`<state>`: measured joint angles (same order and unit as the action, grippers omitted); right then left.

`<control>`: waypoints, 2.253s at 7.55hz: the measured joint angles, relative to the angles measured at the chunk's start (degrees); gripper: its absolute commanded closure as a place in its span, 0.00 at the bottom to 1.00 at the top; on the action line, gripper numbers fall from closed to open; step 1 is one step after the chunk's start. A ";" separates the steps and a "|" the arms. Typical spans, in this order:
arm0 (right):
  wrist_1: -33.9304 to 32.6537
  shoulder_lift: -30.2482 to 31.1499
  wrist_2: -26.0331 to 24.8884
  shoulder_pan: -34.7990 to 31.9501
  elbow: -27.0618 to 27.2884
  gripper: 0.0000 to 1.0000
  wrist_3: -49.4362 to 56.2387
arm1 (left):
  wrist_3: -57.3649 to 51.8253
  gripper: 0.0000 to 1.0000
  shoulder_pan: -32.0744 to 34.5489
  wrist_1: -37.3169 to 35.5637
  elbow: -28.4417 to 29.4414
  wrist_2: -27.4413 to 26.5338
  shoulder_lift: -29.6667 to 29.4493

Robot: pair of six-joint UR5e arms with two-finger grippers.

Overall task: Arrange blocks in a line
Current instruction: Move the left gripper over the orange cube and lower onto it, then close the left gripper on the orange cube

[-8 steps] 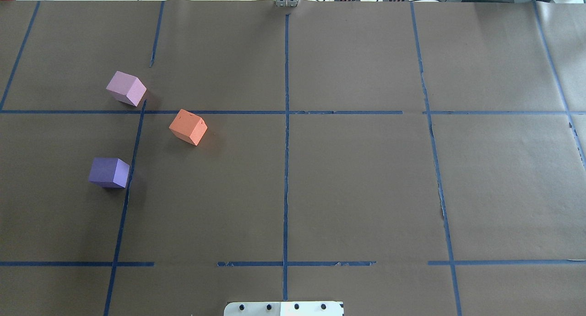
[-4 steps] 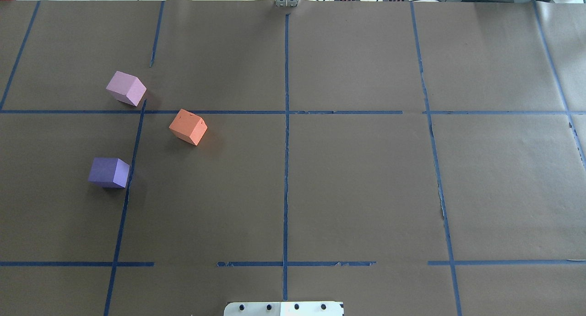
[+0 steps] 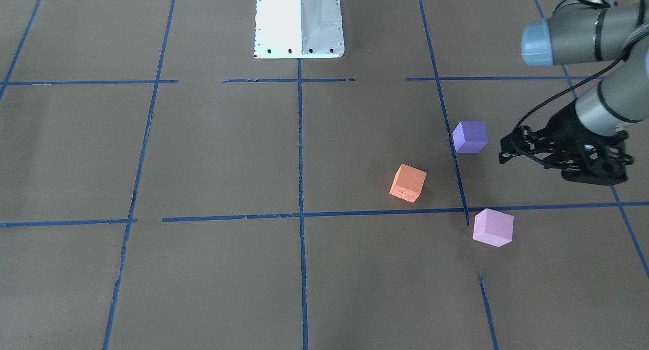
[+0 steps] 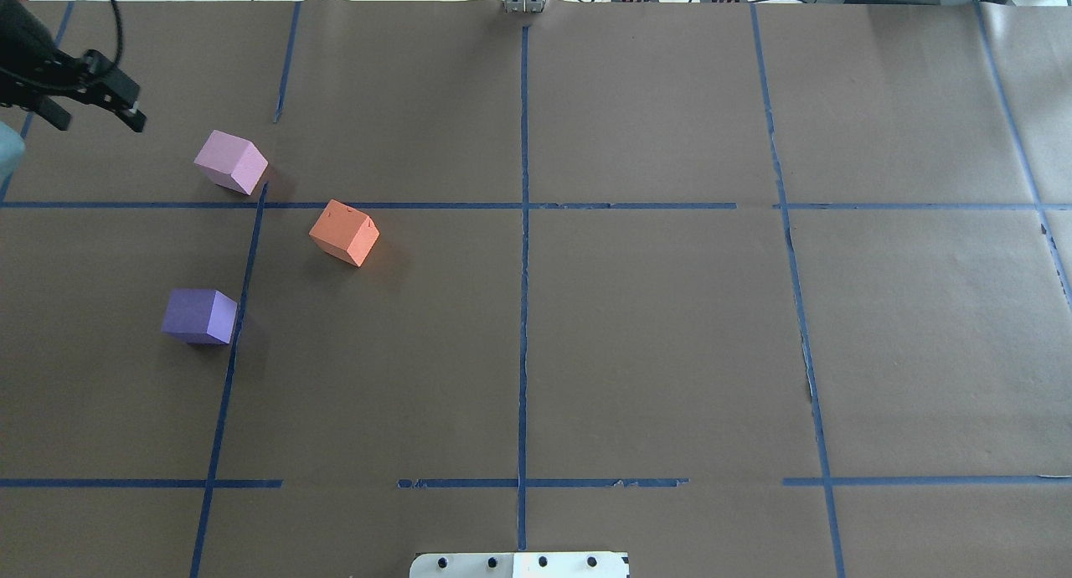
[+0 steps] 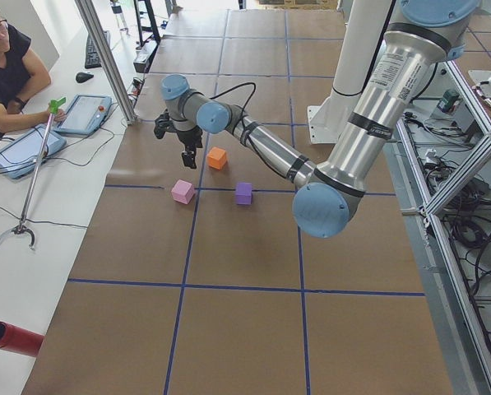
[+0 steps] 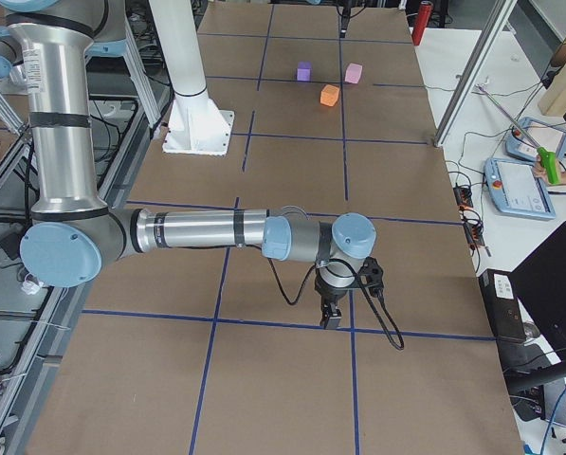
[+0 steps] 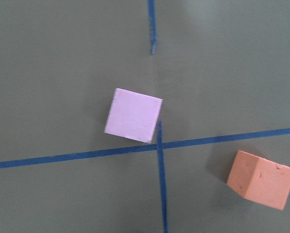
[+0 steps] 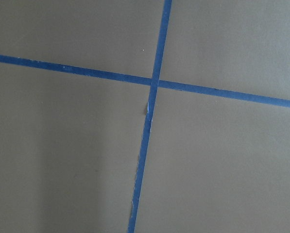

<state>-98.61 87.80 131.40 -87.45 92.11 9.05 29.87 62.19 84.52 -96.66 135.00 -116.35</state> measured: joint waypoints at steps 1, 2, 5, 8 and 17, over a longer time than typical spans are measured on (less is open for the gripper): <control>0.00 0.00 0.00 0.00 0.00 0.00 0.00 | 0.93 0.00 -2.86 3.33 2.79 -0.80 -1.43; 0.00 0.00 0.00 0.00 0.00 0.00 0.00 | 1.30 0.01 -5.27 7.35 5.58 -2.52 -2.32; 0.00 0.00 0.00 0.02 0.00 0.00 0.00 | 1.45 0.01 -9.63 12.26 12.80 -5.41 -6.30; 0.00 -0.02 0.00 0.01 0.00 0.00 0.00 | 3.62 0.01 -11.64 12.02 13.50 -6.67 -8.34; 0.00 0.00 0.00 0.00 0.00 0.00 0.00 | 6.54 0.01 -17.67 15.16 13.88 -11.41 -7.09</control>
<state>-98.61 87.80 131.40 -87.45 92.11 9.05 36.41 44.52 99.68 -82.77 123.59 -123.44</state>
